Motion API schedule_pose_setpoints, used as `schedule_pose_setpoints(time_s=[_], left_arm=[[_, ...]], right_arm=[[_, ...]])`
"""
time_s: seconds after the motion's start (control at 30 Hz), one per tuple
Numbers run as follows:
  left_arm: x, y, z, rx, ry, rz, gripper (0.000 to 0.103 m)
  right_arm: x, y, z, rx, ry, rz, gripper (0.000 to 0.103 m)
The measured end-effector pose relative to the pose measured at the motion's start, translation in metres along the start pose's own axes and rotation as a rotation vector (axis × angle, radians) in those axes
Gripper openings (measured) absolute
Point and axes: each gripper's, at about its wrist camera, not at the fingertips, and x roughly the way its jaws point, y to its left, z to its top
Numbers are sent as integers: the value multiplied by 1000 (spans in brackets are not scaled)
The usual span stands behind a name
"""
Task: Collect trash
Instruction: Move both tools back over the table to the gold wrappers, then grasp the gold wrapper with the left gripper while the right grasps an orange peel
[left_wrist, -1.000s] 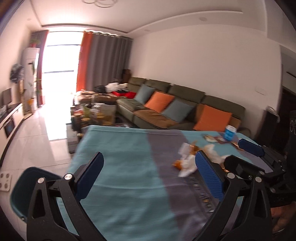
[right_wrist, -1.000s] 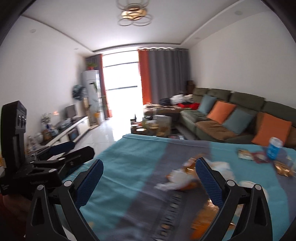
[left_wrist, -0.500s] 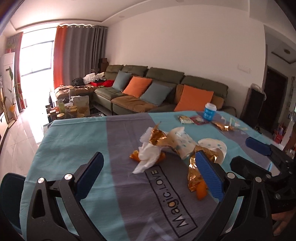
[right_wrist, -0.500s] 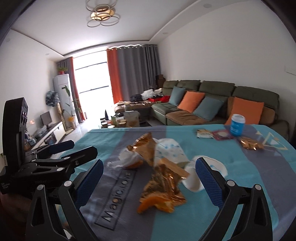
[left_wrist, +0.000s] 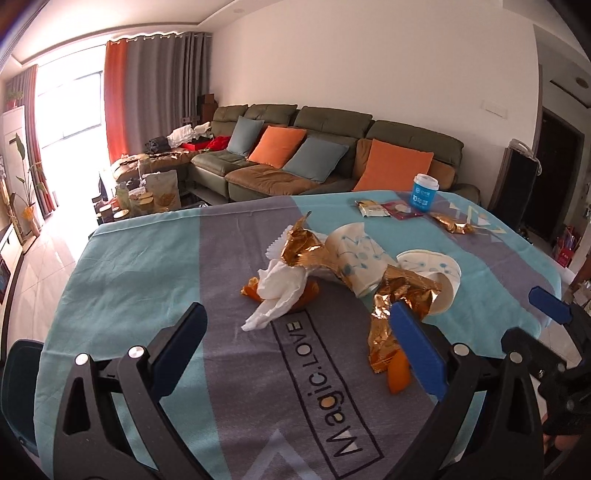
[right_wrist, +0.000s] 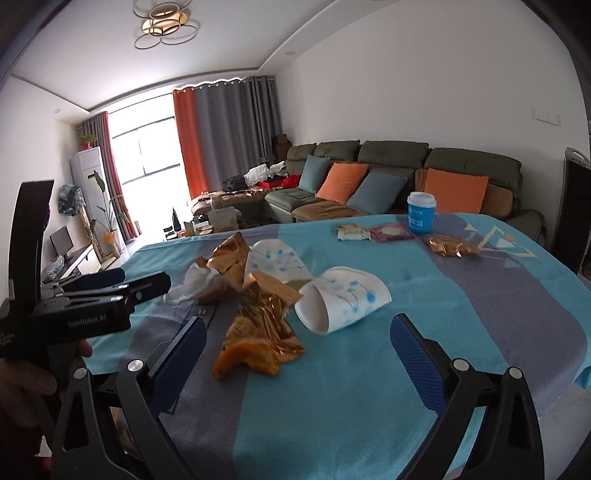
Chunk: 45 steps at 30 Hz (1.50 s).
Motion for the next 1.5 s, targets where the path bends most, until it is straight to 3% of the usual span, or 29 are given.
schedule_pose_setpoints(time_s=[0.27,0.37,0.53,0.8,0.9,1.0,1.03,1.2,1.4,1.5], left_arm=[[1,-10,-3,18,5,-47,97],[8,-10,-2,19,18,-64,97],[19,-11,-1,28,40,-109,97],[31,-6,13,28,36,-151,97],[40,-9,17,39,48,-171,97],[49,-15,17,65,61,-189,97],[52,-18,17,73,66,-192,97],[72,-37,15,131,113,-244,97],[96,-55,11,161,178,-291,97],[106,-63,7,172,210,-294,89]], right_arm=[[14,6,-9,-17,63,30,95],[26,9,-12,-19,97,49,88],[49,16,-16,-32,162,113,65],[74,24,-19,-23,237,206,40],[79,20,-18,8,262,234,20],[78,18,-21,20,279,243,13],[75,16,-20,25,273,246,2],[67,10,-22,50,293,268,2],[43,-12,-23,102,274,220,2],[28,-31,-26,133,265,170,2]])
